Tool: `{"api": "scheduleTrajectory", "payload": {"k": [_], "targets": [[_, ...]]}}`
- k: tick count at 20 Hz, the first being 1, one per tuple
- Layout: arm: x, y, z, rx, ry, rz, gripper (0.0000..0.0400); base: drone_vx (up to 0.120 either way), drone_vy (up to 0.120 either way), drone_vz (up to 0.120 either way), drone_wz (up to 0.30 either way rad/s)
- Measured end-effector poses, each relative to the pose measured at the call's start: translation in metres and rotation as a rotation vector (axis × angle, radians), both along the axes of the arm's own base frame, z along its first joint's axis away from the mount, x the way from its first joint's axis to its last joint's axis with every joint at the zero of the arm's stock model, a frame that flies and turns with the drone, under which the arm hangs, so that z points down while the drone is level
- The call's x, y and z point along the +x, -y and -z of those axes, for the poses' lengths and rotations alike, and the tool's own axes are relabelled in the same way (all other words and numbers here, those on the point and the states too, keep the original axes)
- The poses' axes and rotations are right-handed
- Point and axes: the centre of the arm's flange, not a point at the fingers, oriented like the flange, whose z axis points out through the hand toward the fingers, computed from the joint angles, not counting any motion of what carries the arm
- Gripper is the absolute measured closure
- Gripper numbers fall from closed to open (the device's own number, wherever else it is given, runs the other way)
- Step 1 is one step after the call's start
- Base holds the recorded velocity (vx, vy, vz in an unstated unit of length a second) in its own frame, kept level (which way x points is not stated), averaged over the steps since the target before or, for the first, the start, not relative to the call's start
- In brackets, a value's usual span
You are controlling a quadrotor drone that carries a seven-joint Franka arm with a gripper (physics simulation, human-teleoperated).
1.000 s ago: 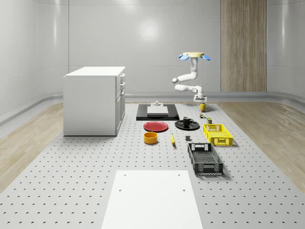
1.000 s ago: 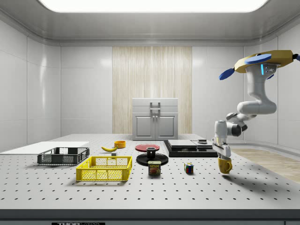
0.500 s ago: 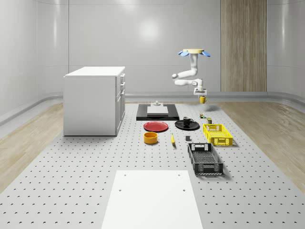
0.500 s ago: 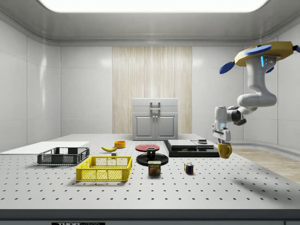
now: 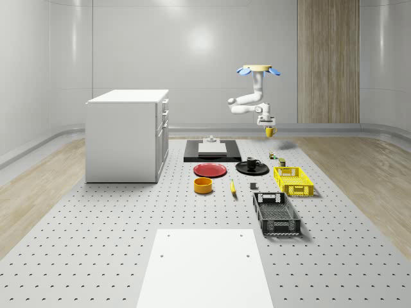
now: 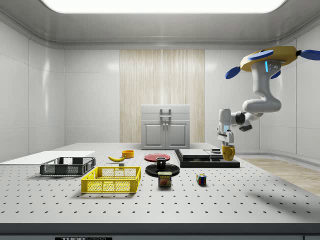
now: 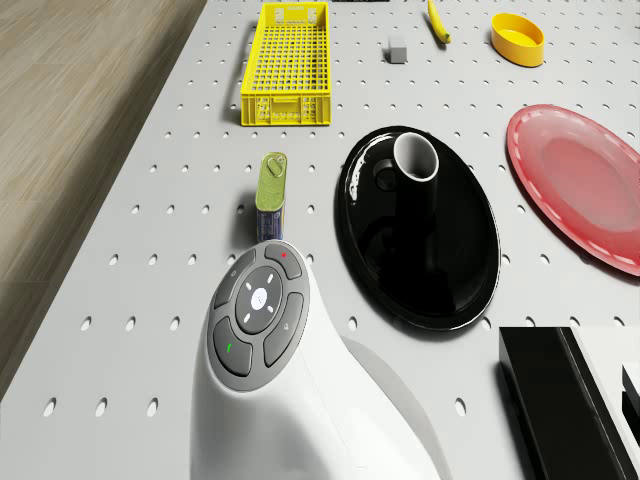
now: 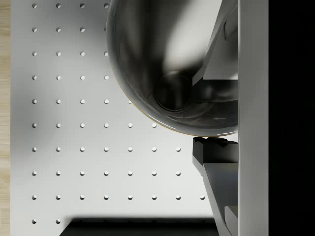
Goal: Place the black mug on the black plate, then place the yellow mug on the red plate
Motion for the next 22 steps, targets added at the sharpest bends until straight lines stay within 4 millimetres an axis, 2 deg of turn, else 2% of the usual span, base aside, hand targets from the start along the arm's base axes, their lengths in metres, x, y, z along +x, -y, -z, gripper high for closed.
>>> {"api": "scheduleTrajectory", "payload": {"k": [13,15,22], "targets": [[0.0,0.0,0.0029,0.0,0.0,0.0,0.03,0.117,-0.117,0.0,0.0],[0.0,0.0,0.003,0.0,0.0,0.001,0.03,0.0,0.0,0.0,-0.1],[0.0001,0.0001,0.0031,0.0,0.0,0.105,0.03,0.0,0.0,0.0,-0.3]]}}
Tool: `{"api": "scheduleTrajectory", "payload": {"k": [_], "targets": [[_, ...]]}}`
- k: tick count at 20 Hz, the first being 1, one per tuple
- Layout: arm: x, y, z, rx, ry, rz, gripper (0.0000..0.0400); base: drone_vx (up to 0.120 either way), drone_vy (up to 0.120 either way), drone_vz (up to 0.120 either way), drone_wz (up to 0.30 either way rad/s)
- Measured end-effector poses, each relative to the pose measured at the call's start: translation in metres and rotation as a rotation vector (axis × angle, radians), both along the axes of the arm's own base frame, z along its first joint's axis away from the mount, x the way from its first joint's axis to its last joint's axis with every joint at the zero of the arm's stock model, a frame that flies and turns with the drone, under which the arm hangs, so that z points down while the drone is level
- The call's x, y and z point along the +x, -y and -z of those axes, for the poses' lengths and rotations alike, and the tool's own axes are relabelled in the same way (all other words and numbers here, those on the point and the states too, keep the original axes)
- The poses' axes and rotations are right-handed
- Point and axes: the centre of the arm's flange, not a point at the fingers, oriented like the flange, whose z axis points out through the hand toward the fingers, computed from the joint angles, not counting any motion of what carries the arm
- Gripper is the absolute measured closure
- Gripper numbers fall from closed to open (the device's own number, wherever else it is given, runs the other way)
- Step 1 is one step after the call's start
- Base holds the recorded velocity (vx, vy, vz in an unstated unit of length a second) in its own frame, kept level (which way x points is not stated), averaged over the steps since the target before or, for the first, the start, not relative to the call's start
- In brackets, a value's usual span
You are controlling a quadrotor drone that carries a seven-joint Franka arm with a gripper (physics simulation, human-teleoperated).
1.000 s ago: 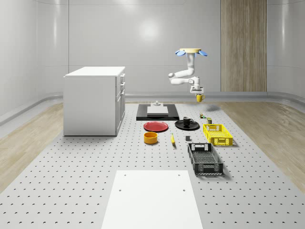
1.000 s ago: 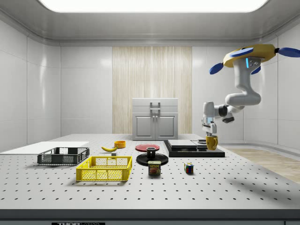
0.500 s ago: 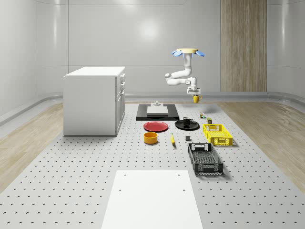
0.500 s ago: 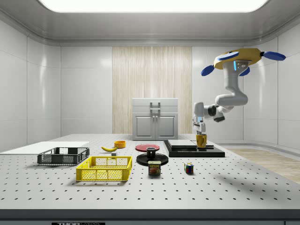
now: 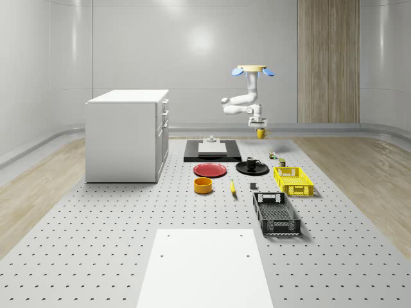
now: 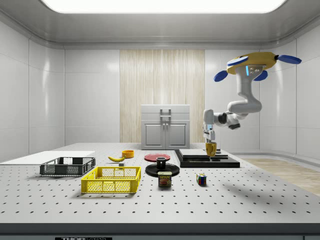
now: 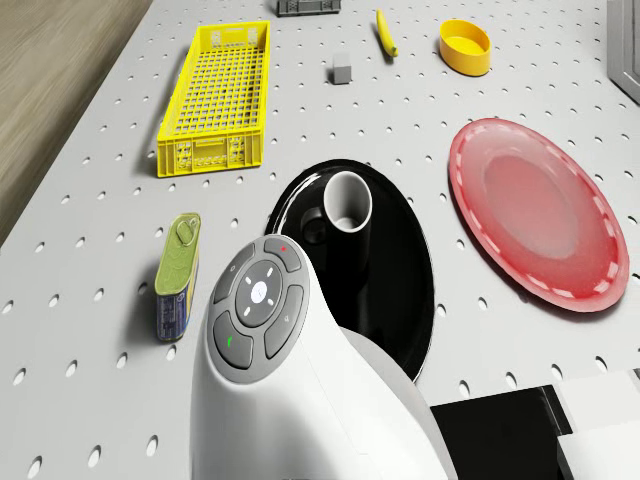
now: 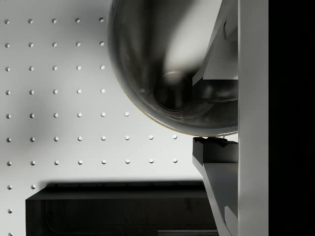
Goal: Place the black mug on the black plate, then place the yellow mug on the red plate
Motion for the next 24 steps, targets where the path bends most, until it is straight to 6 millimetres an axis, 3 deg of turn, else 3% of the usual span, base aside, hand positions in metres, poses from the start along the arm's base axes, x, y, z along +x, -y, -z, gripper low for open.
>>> {"api": "scheduleTrajectory", "payload": {"k": [24], "targets": [[0.0,0.0,0.0001,0.001,-0.001,0.674,0.03,0.007,0.0,0.0,-0.283]]}}
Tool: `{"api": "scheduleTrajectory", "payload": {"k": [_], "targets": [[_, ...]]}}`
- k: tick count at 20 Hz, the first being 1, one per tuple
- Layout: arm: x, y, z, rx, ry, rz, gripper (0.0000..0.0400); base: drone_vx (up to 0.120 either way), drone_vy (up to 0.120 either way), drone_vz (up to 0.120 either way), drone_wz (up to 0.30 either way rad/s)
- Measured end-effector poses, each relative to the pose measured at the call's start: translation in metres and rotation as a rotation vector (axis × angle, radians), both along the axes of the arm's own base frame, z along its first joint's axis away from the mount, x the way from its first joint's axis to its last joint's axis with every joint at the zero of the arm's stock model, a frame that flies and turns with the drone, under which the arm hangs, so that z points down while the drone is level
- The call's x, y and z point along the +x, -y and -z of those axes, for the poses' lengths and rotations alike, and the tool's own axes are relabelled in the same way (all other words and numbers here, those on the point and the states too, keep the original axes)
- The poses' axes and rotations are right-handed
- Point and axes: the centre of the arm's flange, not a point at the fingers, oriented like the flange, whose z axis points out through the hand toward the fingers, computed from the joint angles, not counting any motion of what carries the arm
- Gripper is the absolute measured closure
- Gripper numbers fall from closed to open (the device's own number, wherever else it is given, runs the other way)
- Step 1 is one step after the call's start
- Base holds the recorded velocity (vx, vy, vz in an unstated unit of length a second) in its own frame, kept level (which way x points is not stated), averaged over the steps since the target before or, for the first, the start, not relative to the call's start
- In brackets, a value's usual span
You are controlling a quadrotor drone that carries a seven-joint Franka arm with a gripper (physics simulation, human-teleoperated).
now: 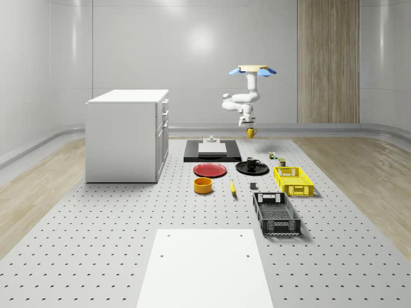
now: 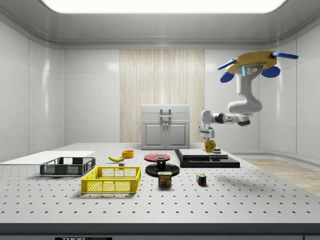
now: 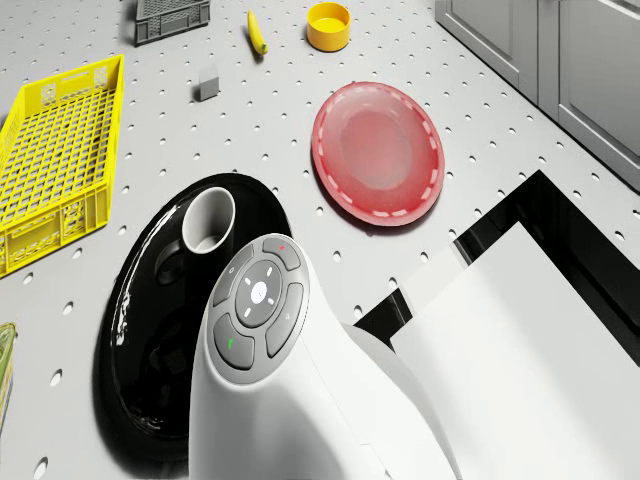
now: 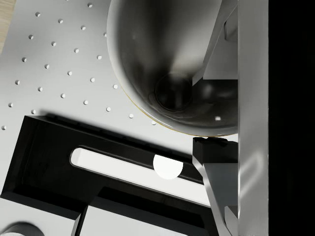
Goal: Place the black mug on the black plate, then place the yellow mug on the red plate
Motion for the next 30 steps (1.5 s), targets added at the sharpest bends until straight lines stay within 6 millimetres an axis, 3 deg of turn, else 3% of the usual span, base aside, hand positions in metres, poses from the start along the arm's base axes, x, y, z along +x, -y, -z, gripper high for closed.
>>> {"api": "scheduleTrajectory", "payload": {"k": [18,30], "targets": [[0.0,-0.0001,0.0,0.0,0.0,0.126,0.03,0.12,-0.002,0.0,0.0],[0.0,-0.0001,0.0,0.0,0.0,0.13,0.03,0.12,-0.12,0.0,0.0]]}}
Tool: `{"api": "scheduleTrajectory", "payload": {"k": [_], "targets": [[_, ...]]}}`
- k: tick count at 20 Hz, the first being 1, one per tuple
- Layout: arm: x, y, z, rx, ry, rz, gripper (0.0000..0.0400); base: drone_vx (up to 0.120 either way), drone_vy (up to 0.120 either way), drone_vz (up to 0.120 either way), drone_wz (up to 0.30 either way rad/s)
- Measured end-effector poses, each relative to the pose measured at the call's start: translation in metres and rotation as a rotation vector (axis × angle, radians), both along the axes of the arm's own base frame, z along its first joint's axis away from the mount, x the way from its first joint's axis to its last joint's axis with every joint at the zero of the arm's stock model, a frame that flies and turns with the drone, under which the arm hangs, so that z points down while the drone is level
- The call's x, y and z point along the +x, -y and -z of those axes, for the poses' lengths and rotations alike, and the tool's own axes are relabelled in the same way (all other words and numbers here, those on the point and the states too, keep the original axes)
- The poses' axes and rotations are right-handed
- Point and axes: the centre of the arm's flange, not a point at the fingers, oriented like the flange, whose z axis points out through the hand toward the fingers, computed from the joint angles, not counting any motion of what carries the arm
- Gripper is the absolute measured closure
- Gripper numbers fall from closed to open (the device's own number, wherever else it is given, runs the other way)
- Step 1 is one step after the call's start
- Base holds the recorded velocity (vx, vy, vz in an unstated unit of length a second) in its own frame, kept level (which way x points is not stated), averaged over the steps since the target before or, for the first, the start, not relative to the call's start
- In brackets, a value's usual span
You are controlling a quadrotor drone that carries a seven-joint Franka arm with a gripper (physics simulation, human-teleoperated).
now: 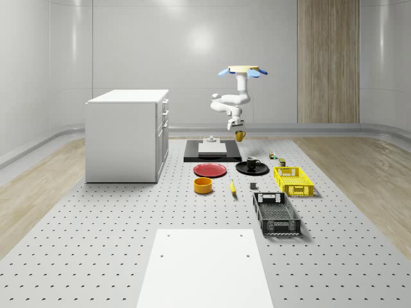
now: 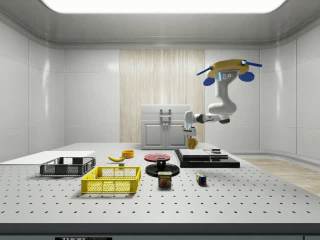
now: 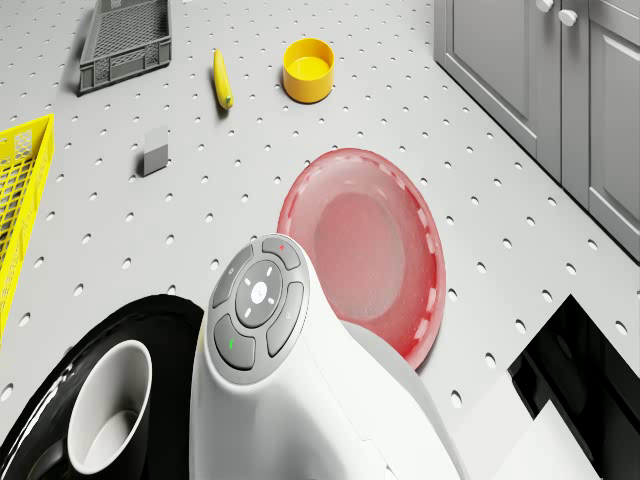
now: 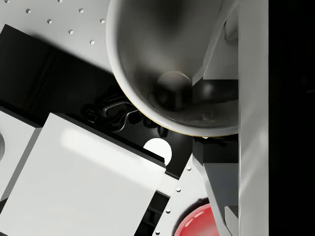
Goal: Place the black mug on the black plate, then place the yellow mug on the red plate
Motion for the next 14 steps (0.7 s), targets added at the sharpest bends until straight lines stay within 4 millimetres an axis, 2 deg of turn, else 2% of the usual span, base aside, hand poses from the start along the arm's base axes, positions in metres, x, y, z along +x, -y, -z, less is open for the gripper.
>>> {"api": "scheduleTrajectory", "payload": {"k": [4,11,14], "targets": [[0.0,0.0,0.0,0.0,0.0,0.0,0.03,0.12,-0.1,0.0,0.0],[0.0,0.0,0.0,0.0,0.0,0.0,0.03,0.12,0.0,0.0,0.0],[0.0,0.0,0.0,0.0,0.0,0.001,0.03,0.12,-0.12,0.0,0.0]]}}
